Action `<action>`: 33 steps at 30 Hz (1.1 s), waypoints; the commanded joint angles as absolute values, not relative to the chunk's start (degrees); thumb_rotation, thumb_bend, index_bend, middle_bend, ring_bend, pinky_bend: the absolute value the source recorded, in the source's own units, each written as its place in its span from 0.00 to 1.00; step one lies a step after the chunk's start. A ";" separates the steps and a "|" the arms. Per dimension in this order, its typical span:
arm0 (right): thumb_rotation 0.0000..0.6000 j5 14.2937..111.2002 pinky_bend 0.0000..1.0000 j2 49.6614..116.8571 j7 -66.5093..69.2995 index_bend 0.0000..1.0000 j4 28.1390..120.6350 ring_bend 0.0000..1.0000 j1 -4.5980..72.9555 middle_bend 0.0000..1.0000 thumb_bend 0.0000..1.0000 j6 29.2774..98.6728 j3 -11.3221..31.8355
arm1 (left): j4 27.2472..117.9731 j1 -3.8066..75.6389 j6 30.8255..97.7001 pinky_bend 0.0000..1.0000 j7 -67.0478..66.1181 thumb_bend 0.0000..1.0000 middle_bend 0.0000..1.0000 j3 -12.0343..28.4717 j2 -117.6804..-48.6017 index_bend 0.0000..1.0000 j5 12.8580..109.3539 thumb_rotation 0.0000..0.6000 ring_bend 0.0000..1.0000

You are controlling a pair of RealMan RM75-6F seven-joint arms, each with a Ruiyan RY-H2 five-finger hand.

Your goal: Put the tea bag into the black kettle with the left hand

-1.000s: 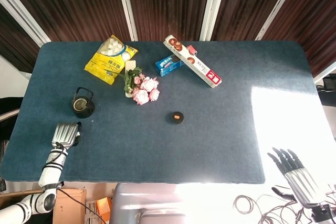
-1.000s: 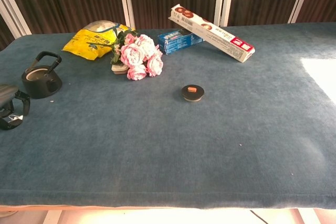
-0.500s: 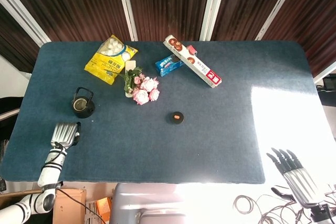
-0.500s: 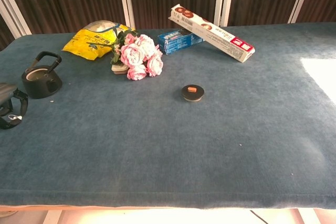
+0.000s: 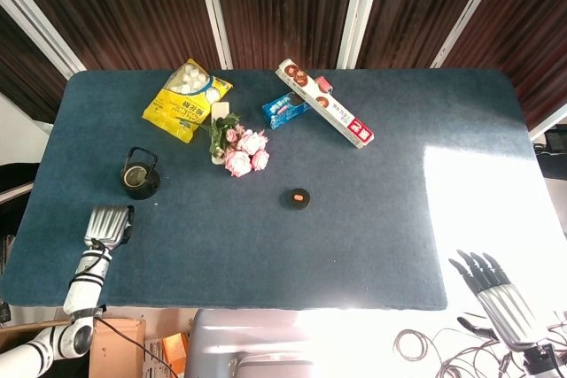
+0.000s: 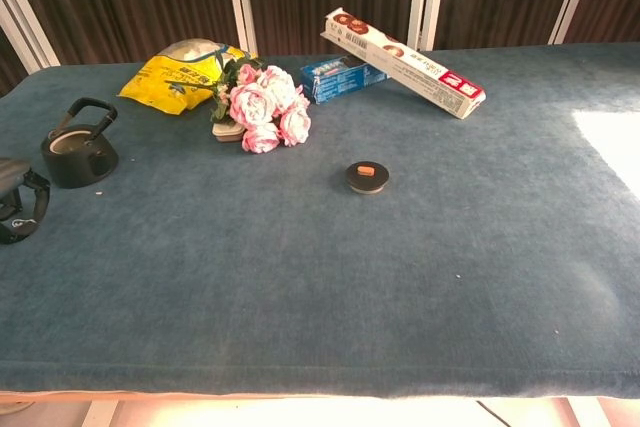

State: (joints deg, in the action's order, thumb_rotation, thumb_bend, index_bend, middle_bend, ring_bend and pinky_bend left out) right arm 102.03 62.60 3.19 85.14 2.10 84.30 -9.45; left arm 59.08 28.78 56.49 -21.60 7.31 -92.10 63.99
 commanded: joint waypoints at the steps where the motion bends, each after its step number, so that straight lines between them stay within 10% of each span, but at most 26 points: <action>1: 1.00 102.01 0.00 62.58 3.24 0.00 85.13 0.00 2.13 0.00 0.11 84.24 -9.44 | 57.98 28.77 57.08 1.00 -21.66 0.44 1.00 7.27 -92.77 0.61 64.42 1.00 1.00; 33: 1.00 102.33 0.00 62.30 3.82 0.00 85.02 0.00 2.04 0.00 0.11 84.63 -9.59 | 75.17 32.18 66.69 1.00 -30.02 0.47 1.00 14.31 -81.47 0.65 67.53 1.00 1.00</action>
State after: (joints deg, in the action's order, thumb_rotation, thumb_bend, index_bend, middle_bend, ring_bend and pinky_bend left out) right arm 102.33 62.30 3.82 85.03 2.04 84.63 -9.59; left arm 71.98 30.95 65.99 -27.80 12.30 -83.98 68.77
